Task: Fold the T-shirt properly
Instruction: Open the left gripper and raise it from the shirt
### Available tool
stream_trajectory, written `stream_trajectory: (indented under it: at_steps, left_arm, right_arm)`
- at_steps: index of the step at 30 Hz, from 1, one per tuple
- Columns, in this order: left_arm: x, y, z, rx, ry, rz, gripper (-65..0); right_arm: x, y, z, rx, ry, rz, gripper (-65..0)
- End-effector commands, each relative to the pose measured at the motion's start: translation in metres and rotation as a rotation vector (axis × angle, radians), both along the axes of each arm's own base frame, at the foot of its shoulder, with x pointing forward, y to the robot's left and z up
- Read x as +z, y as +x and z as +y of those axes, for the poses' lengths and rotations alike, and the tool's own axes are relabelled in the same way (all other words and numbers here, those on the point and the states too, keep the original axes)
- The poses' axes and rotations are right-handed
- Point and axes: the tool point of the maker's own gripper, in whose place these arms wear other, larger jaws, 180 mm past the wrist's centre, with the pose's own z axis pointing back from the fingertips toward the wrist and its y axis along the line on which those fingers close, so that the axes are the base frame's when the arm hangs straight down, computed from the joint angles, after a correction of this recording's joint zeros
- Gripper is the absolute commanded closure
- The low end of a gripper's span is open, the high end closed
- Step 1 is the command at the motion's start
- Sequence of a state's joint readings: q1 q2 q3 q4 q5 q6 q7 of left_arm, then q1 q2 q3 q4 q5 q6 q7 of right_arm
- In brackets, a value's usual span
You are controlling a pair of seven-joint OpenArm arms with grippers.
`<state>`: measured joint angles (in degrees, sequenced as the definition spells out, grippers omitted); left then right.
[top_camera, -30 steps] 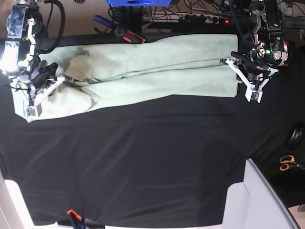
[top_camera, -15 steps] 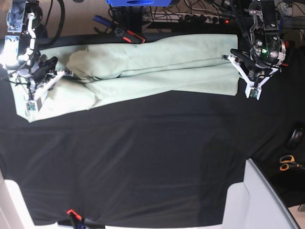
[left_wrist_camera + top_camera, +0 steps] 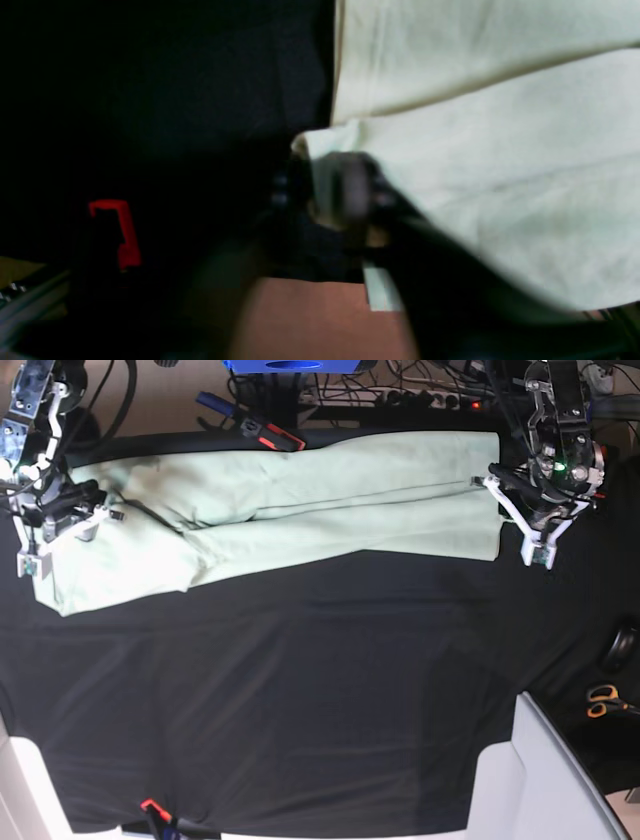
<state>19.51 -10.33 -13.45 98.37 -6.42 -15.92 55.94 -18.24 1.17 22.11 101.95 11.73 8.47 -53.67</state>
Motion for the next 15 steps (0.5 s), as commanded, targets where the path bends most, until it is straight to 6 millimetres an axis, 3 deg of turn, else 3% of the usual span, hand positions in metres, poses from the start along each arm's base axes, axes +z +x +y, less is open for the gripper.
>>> stream_trajectory:
  at_steps: [1,3,8,11,15]
  left_arm:
    - [0.017,0.007,0.015,0.028,0.039,-0.049,-29.1]
    - [0.035,0.010,0.029,0.076,0.063,-0.104,-34.6]
    - [0.086,0.012,0.048,0.146,0.108,-0.202,-35.8]
    - [0.107,0.000,0.053,0.226,-0.002,-0.250,-35.8]
    - [0.122,-0.014,0.063,0.335,-0.196,-0.366,-35.8]
  right_arm:
    - [0.010,0.008,-0.003,0.003,-0.011,-0.042,-24.2]
    - [0.011,0.006,-0.010,-0.018,-0.019,-0.044,-24.2]
    - [0.033,0.012,-0.026,-0.054,-0.060,-0.133,-24.1]
    - [0.049,0.012,-0.035,-0.060,-0.108,-0.218,-24.2]
    - [0.053,0.009,-0.032,-0.020,-0.129,-0.264,-24.1]
